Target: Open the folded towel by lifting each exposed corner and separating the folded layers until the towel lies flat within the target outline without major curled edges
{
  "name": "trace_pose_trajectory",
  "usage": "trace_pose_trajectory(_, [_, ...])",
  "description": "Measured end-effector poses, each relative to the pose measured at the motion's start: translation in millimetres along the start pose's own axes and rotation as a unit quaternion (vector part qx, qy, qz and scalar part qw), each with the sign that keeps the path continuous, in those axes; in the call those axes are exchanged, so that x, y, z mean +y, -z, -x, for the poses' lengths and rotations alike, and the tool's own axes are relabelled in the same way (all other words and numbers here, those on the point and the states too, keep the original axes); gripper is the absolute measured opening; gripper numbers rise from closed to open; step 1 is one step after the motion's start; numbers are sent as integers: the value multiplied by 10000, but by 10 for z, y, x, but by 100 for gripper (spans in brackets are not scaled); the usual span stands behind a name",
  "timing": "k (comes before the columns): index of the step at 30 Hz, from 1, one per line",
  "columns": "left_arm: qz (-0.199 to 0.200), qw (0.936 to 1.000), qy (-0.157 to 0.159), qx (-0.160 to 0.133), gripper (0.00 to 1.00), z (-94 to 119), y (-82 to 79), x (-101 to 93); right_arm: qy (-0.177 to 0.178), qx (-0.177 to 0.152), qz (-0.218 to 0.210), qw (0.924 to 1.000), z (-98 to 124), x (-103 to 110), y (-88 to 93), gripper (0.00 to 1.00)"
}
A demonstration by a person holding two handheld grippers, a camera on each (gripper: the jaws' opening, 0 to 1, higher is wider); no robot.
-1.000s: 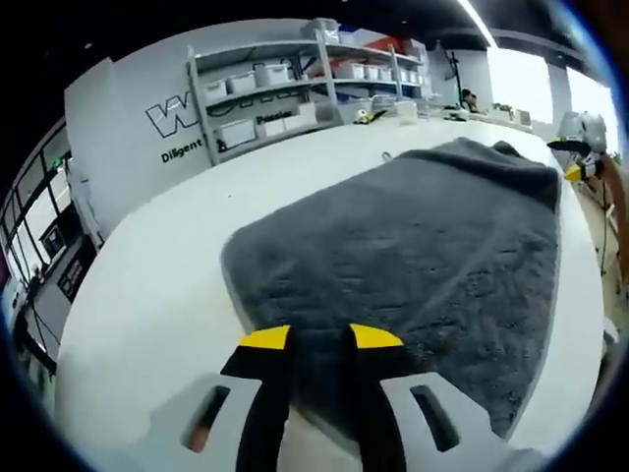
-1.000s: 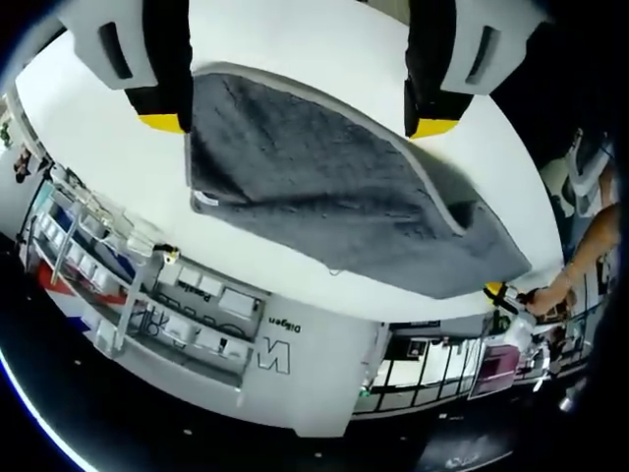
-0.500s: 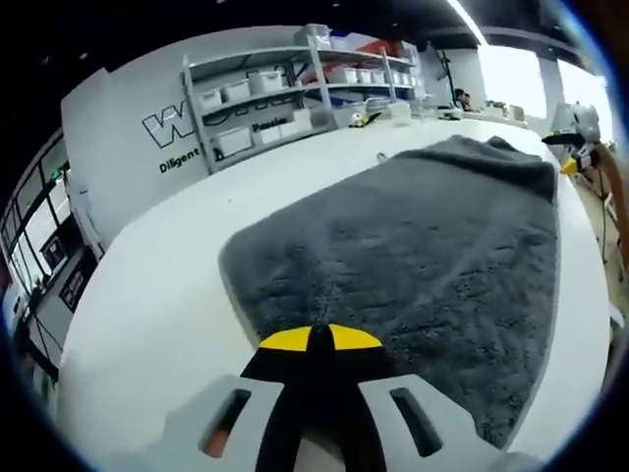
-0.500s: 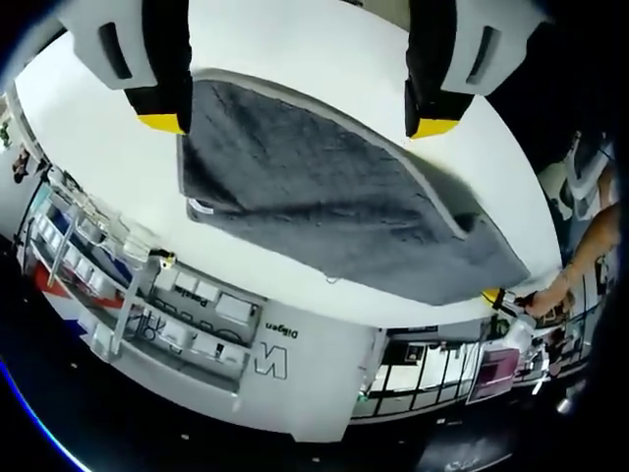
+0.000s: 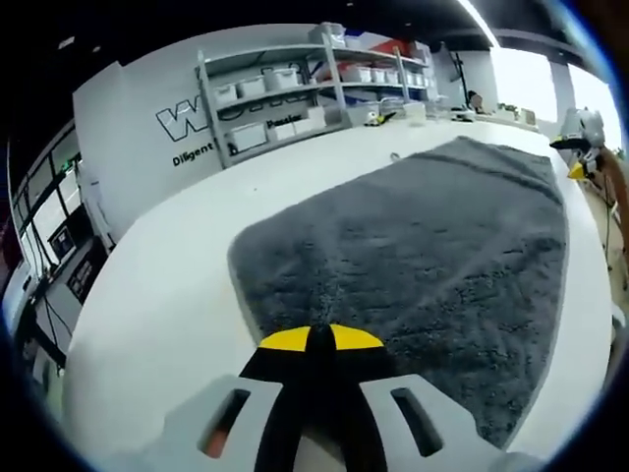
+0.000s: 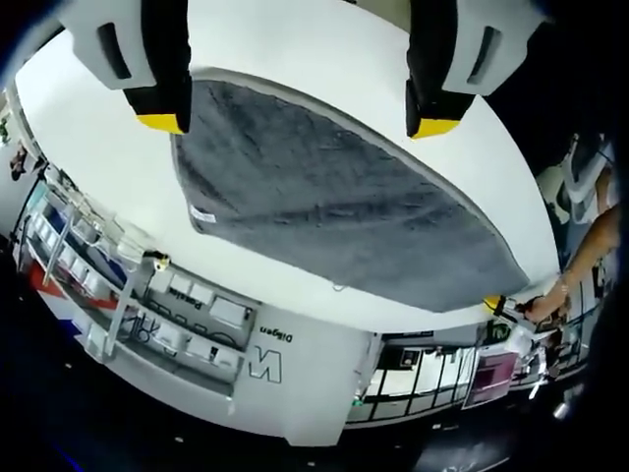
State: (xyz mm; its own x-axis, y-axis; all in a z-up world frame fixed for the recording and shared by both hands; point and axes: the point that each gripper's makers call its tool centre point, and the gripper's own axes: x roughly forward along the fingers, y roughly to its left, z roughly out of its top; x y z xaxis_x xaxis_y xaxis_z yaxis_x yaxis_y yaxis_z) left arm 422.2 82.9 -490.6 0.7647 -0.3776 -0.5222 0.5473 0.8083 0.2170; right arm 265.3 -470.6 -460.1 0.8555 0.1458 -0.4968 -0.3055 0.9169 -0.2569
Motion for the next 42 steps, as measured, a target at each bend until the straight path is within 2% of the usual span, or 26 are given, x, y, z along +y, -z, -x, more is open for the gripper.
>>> trace_pose_trajectory(16, [-63,9996,-126,242,5,188,190,282,-174,-10,44,9998,-28,142,-52,92])
trace_pose_trajectory(21, [-128,9989,-266,352,5,237,248,395,-245,-28,37,9997,-34,186,-68,92])
trace_pose_trajectory(27, [-16,9983,-465,364,9,283,314,595,-289,-13,7,9996,-49,231,-74,93])
trace_pose_trajectory(42, [162,9961,-720,473,9,412,467,856,-443,-33,45,9990,-97,353,-126,93])
